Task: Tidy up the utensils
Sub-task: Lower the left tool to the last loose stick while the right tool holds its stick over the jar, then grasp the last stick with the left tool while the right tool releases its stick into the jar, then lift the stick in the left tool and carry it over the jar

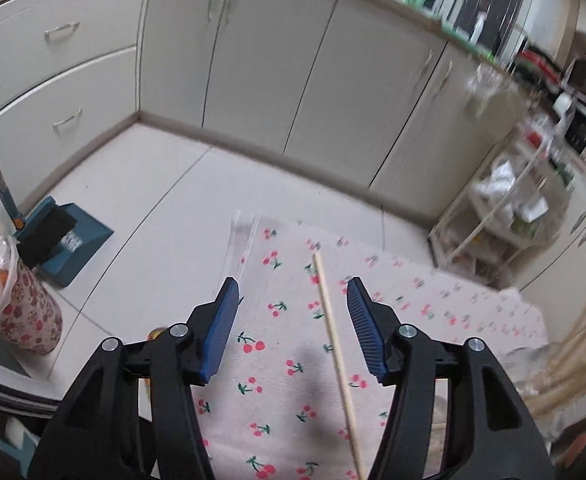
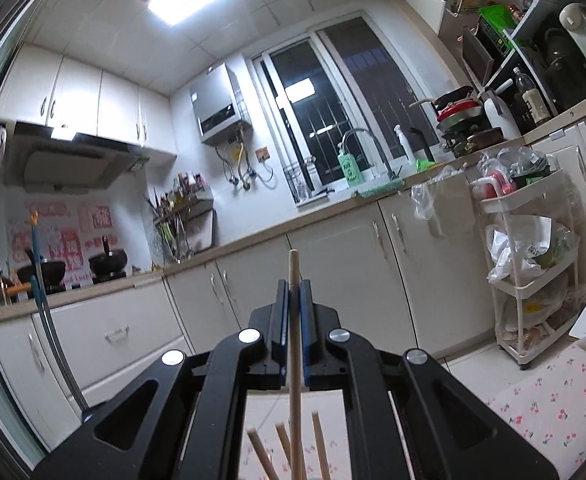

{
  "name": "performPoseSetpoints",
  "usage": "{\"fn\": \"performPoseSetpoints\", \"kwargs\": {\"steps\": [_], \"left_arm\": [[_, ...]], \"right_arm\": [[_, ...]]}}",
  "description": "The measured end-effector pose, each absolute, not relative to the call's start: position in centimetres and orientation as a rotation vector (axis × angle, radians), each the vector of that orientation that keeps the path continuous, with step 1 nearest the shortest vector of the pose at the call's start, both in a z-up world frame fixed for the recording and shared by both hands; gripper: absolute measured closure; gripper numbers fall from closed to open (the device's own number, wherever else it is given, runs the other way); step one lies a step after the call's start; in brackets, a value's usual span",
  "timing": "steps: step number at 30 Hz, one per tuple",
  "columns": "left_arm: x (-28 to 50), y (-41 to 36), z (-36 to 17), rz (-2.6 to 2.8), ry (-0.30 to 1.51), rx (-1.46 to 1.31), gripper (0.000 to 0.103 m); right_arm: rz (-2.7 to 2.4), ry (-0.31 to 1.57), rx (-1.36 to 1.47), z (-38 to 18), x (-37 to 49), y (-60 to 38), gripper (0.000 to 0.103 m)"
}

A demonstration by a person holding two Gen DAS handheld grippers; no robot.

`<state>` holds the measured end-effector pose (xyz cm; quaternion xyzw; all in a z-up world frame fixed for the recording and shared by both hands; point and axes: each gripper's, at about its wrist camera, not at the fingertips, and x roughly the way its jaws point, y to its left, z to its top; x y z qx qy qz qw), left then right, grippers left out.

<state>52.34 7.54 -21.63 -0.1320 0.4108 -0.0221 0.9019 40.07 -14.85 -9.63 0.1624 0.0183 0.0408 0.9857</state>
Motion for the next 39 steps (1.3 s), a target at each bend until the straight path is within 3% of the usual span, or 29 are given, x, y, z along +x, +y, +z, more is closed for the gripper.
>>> {"fn": "performPoseSetpoints", "kwargs": {"steps": [4, 6, 7, 10, 14, 18, 21, 23, 28, 32, 39], "left_arm": [[54.0, 6.6, -22.7, -0.034, 0.911, -0.218, 0.049], [54.5, 6.0, -22.9, -0.027, 0.923, -0.183, 0.049], [54.8, 5.4, -23.0, -0.022, 0.93, -0.159, 0.049], [55.7, 4.4, -23.4, -0.012, 0.948, -0.128, 0.049], [56.6, 2.8, -23.7, 0.012, 0.962, -0.062, 0.049], [57.4, 1.2, -24.0, 0.026, 0.971, 0.01, 0.05], [57.9, 0.4, -24.2, 0.037, 0.973, 0.048, 0.068], [58.2, 0.2, -23.9, 0.013, 0.978, 0.042, 0.097], [57.7, 1.3, -23.4, -0.054, 0.992, -0.057, 0.099], [54.5, 3.7, -20.5, -0.098, 0.881, -0.18, 0.099], [44.7, 6.8, -10.3, -0.206, 0.474, -0.403, 0.099]], "right_arm": [[0.097, 0.065, 0.251, -10.6, 39.0, -14.0, 0.096], [0.103, 0.067, 0.214, -10.7, 38.3, -13.9, 0.084], [0.107, 0.062, 0.21, -10.5, 37.9, -13.9, 0.072], [0.104, 0.048, 0.188, -9.6, 36.4, -14.8, 0.068], [0.094, 0.036, 0.197, -8.3, 33.4, -17.3, 0.056], [0.088, 0.121, 0.186, -9.1, 30.8, -20.2, 0.051], [0.061, 0.233, 0.227, -10.6, 29.8, -22.5, 0.05], [0.039, 0.279, 0.24, -11.5, 29.1, -23.5, 0.048], [-0.009, 0.352, 0.292, -13.7, 28.1, -25.6, 0.048], [-0.014, 0.372, 0.348, -14.8, 27.8, -26.4, 0.048], [-0.004, 0.422, 0.402, -16.3, 28.0, -26.9, 0.047]]}}
